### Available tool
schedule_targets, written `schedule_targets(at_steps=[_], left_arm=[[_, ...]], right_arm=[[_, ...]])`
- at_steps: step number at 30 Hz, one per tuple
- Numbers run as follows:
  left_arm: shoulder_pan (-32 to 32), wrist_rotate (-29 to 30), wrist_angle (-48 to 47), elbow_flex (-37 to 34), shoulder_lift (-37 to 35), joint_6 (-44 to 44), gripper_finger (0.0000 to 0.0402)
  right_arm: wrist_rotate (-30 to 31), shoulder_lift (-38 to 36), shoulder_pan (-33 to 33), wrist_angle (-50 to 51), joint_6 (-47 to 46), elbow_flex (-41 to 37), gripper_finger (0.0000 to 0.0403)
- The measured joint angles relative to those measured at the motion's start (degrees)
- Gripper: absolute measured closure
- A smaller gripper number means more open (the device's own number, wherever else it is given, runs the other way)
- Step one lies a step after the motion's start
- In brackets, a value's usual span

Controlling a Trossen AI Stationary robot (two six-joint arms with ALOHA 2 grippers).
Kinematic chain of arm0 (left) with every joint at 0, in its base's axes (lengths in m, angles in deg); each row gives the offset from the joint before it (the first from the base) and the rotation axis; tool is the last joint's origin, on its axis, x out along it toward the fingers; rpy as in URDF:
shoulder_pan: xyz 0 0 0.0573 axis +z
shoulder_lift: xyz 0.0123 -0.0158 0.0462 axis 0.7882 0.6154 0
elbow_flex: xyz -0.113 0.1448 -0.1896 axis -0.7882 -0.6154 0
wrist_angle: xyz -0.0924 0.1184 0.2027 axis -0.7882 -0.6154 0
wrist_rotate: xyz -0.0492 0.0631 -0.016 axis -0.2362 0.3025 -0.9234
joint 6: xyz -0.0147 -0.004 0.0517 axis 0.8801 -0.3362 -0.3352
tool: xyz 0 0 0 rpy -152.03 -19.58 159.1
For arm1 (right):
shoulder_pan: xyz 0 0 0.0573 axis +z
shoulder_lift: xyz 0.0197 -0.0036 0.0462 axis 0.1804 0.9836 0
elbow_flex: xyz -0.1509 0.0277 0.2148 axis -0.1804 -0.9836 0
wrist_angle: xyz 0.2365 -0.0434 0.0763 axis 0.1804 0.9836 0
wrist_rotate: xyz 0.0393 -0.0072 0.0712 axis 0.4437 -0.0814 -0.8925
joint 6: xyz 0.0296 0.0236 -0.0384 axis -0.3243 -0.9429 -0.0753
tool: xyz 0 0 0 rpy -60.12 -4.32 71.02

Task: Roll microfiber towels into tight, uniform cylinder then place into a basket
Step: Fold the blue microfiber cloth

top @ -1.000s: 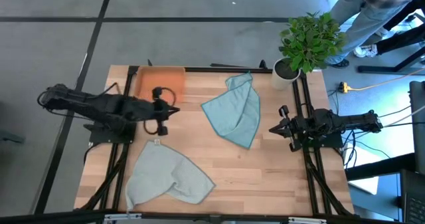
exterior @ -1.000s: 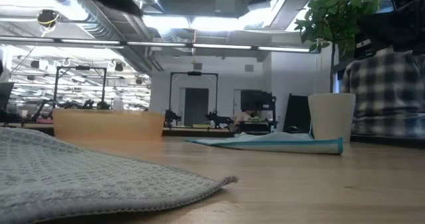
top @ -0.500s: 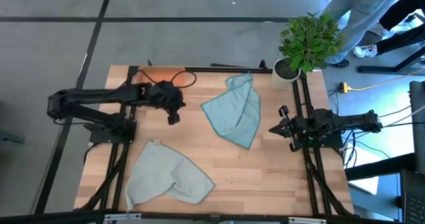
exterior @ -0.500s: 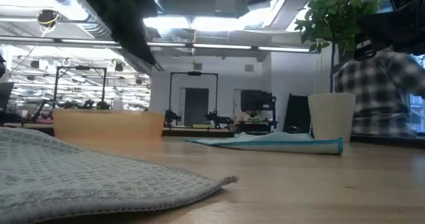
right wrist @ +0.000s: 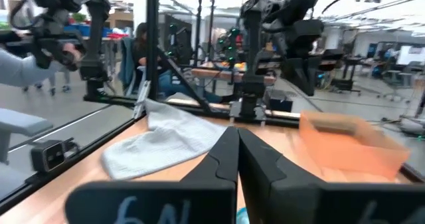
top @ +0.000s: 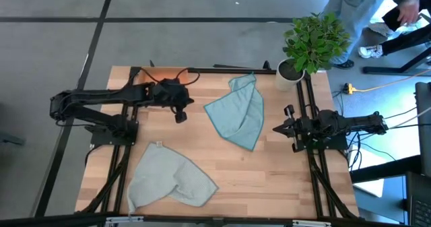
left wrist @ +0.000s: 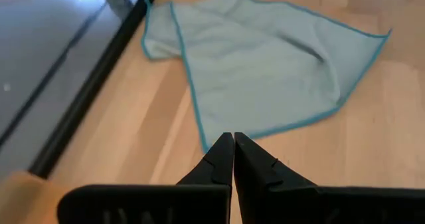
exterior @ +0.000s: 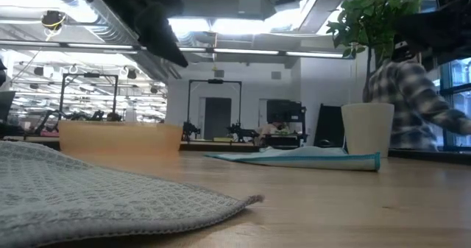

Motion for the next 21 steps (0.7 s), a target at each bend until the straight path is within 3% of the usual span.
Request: schedule_targets(at_steps=[4,21], left_arm=[[0.2,-0.3,3.7,0.1,1.0,-2.0,0.0401],[1.7,-0.7,-9.2,14.5,21.1,-4.2,0.0386]], right_arm=[[0.0,0.0,0.0,0.1,0.0,0.0,0.0399],[3.5,0.0,0.0,-0.3,3.1,0.0,0.0398]])
